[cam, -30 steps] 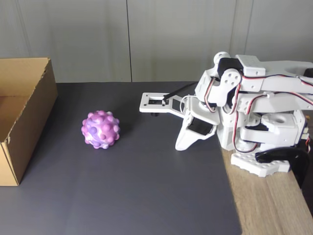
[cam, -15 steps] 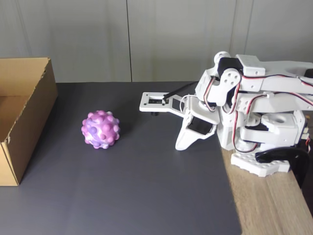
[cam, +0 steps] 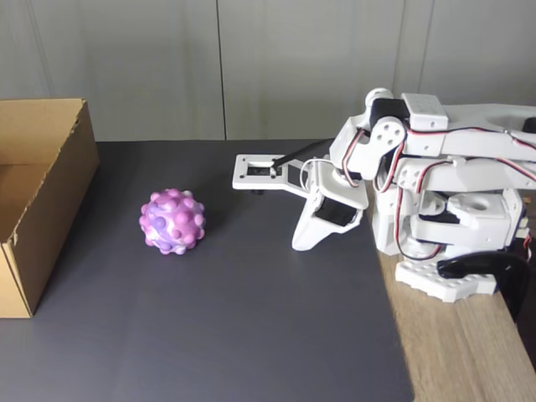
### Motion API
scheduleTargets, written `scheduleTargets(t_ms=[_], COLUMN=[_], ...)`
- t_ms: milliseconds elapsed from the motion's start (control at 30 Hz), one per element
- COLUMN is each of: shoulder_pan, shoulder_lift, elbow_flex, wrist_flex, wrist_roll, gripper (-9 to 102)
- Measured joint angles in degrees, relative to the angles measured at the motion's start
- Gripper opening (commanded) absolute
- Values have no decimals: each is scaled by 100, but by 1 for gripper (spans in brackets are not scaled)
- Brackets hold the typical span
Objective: Grasp a ball and put it in the box.
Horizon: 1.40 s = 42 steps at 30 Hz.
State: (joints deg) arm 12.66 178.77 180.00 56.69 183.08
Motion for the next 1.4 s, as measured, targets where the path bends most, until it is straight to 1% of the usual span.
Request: scheduleTargets(t_ms=[133, 300, 467, 767, 933, 1067, 1233, 1267, 1400], shoulder_pan=[0, 149, 132, 105, 167, 290, 457, 492, 668], shoulder_lift=[35, -185, -1371, -3946, -5186, -5678, -6073, -6161, -6460], elbow_flex=[-334, -1099, -2241, -4254, -5273, -5449, -5449, -5449, -5449], wrist_flex=[-18, -18, -316, -1477, -1854, -2048, -2074, -2109, -2391], wrist_roll=[97, 246, 246, 264, 264, 290, 369, 369, 378], gripper=[0, 0, 0, 0, 0, 0, 1, 2, 13])
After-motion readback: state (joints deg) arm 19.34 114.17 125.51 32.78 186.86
